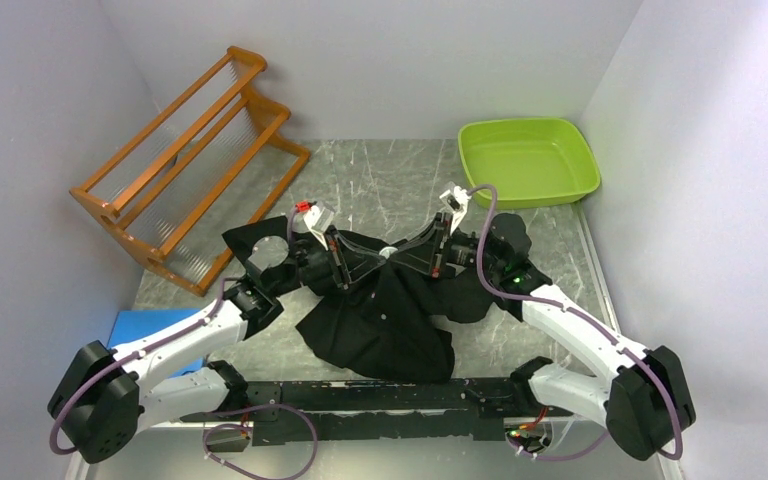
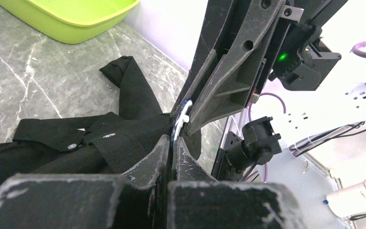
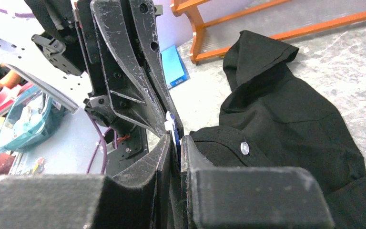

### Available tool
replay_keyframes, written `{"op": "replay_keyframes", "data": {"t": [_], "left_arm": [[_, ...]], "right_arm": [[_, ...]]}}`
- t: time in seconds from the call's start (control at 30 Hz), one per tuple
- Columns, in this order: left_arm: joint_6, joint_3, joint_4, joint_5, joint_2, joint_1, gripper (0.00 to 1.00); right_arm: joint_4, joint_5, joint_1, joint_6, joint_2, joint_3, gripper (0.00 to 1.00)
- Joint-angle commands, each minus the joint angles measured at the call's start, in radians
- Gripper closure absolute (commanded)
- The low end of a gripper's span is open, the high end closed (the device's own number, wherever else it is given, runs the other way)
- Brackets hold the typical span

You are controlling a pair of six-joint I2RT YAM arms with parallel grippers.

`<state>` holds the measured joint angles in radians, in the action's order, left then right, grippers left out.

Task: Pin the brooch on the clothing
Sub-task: Pin the brooch to the clothes.

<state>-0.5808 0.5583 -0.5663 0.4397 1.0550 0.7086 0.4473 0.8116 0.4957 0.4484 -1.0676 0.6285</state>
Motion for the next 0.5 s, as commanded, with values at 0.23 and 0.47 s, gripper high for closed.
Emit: {"op": "replay_keyframes", "data": {"t": [0.23,0.47], "left_arm": [[-0.059,-0.056,-0.039,-0.067,-0.033,-0.012,0.97],[-0.053,-0.064,-0.065,-0.044,-0.032,-0.011,0.97]], "right_arm": [[0.225,-0.213,-0.056,0.006,0.061,-0.061,1.00],[0.243,-0.257,-0.057,0.014,0.092,-0.089,1.00]]}}
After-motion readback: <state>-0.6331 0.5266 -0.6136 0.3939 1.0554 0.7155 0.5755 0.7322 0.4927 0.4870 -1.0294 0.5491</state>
